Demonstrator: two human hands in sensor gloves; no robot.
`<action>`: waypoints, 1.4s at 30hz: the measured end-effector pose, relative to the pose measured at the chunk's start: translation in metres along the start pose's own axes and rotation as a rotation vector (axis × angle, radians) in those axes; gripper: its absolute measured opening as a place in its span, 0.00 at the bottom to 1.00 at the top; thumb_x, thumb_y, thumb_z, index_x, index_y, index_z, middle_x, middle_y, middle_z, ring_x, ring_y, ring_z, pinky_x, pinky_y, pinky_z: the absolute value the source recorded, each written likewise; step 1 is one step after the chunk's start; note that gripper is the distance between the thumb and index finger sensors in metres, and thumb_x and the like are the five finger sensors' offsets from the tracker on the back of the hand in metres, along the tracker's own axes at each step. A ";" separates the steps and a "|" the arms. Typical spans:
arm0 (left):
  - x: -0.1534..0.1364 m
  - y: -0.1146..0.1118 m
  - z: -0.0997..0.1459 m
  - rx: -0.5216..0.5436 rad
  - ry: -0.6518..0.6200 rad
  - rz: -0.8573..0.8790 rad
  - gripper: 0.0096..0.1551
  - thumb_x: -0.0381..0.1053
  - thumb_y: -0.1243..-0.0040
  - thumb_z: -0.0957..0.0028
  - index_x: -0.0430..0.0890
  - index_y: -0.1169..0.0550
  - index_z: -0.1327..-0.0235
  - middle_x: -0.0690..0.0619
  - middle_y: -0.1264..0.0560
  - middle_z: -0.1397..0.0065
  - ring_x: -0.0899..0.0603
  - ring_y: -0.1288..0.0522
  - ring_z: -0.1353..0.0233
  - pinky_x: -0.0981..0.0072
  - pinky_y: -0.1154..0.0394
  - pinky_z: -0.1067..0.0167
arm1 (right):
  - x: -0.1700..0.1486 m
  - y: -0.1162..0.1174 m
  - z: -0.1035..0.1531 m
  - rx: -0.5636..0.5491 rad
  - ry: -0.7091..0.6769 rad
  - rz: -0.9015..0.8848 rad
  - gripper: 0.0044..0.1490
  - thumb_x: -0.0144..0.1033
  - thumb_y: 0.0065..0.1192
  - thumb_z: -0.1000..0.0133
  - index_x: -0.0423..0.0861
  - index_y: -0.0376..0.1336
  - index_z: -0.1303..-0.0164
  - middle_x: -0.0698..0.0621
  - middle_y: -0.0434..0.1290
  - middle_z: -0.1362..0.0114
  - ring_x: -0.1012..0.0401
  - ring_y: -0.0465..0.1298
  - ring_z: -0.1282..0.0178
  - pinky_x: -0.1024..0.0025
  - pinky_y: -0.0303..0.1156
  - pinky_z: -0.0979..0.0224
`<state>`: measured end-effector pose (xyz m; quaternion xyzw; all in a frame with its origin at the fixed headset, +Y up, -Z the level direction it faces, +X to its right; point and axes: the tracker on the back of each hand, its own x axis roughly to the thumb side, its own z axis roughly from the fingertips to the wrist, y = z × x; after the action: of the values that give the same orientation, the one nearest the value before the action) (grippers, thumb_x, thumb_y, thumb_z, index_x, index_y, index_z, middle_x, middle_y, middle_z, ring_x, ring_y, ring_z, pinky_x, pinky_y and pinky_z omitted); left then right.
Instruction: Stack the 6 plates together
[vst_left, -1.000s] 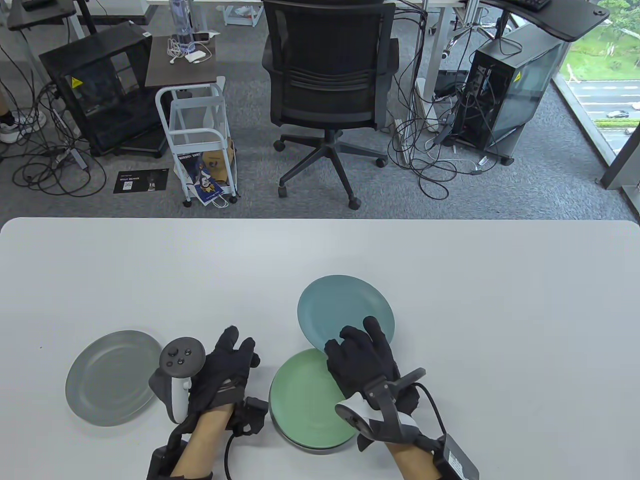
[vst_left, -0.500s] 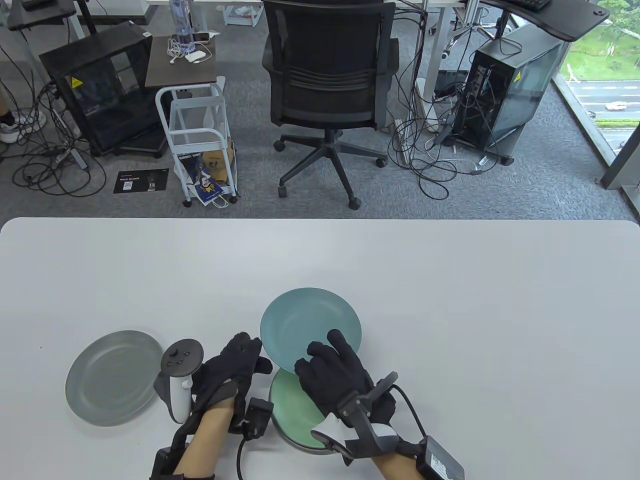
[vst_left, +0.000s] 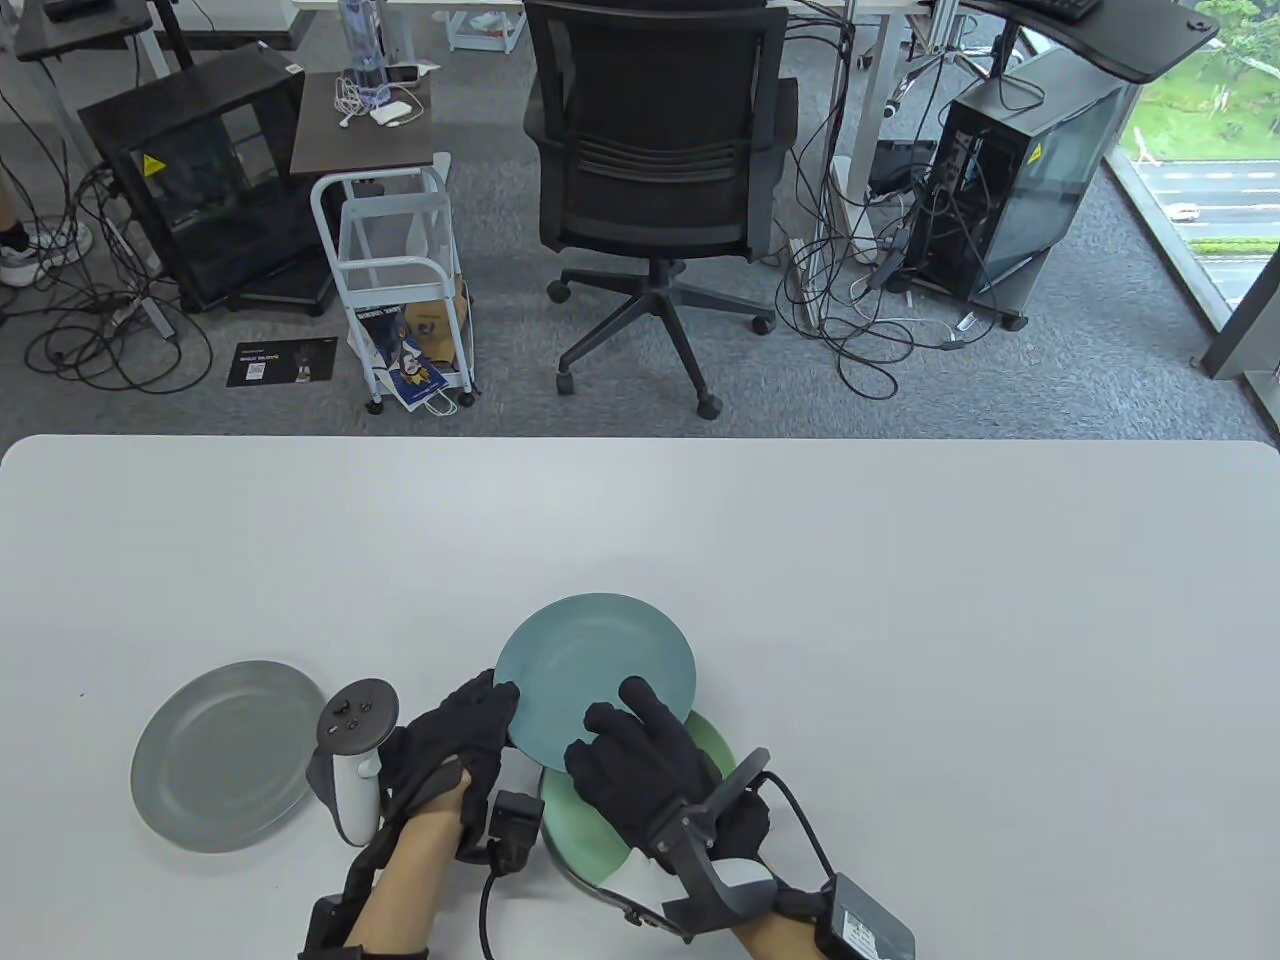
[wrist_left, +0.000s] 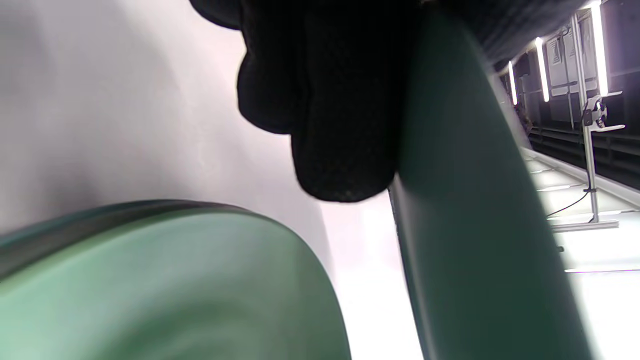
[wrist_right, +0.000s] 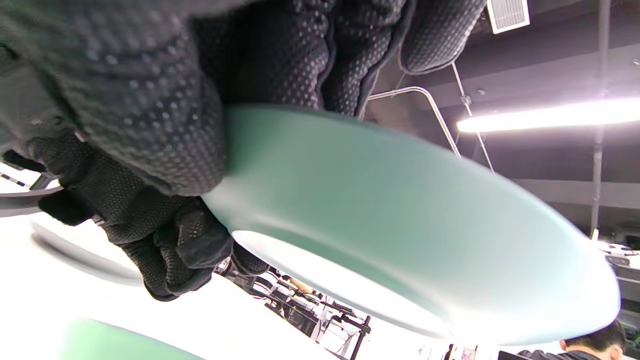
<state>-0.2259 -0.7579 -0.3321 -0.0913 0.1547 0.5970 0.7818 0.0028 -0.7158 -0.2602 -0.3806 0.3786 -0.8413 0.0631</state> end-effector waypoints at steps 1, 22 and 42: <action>0.000 0.000 0.000 0.002 0.002 -0.011 0.32 0.60 0.39 0.57 0.46 0.24 0.42 0.57 0.10 0.62 0.50 0.17 0.44 0.55 0.37 0.26 | 0.000 0.000 0.000 0.006 -0.003 -0.003 0.24 0.53 0.80 0.53 0.58 0.72 0.49 0.62 0.80 0.51 0.64 0.74 0.29 0.50 0.56 0.16; 0.001 0.000 -0.001 0.002 0.003 -0.088 0.30 0.57 0.38 0.57 0.46 0.22 0.43 0.54 0.09 0.64 0.49 0.17 0.46 0.54 0.38 0.26 | -0.049 0.008 0.014 0.054 0.120 -0.029 0.39 0.72 0.42 0.48 0.57 0.70 0.41 0.59 0.80 0.44 0.59 0.71 0.26 0.47 0.53 0.15; 0.006 -0.017 -0.002 -0.085 -0.026 -0.273 0.29 0.56 0.37 0.58 0.48 0.20 0.43 0.52 0.10 0.70 0.48 0.17 0.50 0.54 0.38 0.25 | -0.106 0.030 0.051 0.169 0.359 -0.025 0.37 0.70 0.45 0.47 0.58 0.69 0.40 0.59 0.80 0.42 0.59 0.71 0.26 0.46 0.52 0.15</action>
<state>-0.2081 -0.7579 -0.3370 -0.1369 0.1050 0.4922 0.8532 0.1067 -0.7251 -0.3220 -0.2225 0.3072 -0.9252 0.0159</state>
